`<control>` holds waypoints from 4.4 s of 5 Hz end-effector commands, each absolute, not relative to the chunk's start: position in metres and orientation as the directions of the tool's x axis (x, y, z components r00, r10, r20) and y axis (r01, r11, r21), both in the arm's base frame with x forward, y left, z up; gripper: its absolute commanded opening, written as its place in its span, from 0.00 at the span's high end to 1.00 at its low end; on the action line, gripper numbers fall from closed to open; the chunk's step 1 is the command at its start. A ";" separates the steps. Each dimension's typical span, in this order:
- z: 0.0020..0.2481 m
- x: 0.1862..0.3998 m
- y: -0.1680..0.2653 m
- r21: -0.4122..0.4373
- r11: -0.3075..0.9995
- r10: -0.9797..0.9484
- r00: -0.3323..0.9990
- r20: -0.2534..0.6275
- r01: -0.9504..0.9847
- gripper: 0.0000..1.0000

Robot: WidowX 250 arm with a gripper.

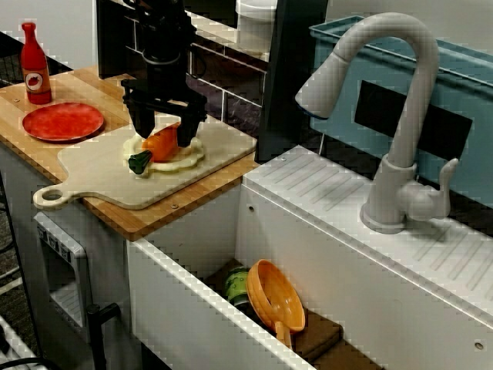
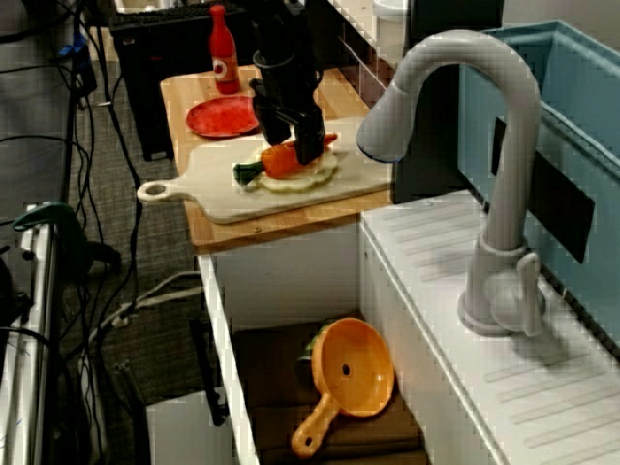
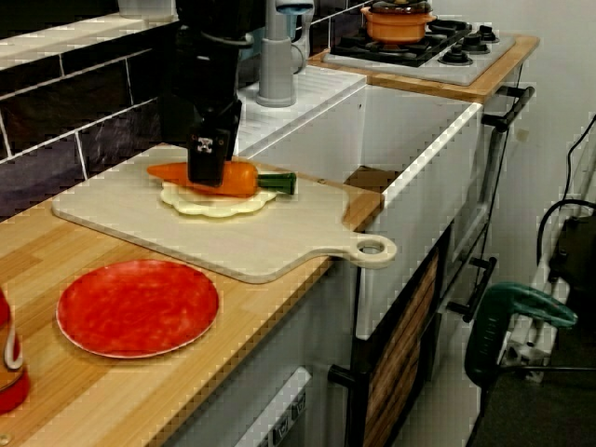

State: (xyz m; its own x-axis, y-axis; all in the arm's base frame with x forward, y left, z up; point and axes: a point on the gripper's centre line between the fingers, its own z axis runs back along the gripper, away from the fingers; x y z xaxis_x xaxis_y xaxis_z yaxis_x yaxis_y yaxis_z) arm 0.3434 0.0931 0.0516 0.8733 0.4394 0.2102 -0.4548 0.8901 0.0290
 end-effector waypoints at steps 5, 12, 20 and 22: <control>0.090 0.341 0.152 -0.041 0.805 0.591 0.796 0.131 -0.591 1.00; 0.072 0.277 0.239 0.035 0.880 0.465 0.874 0.139 -0.473 1.00; 0.098 0.300 0.243 -0.015 0.865 0.501 0.863 0.074 -0.501 0.00; 0.087 0.272 0.234 0.006 0.890 0.451 0.884 0.119 -0.455 0.00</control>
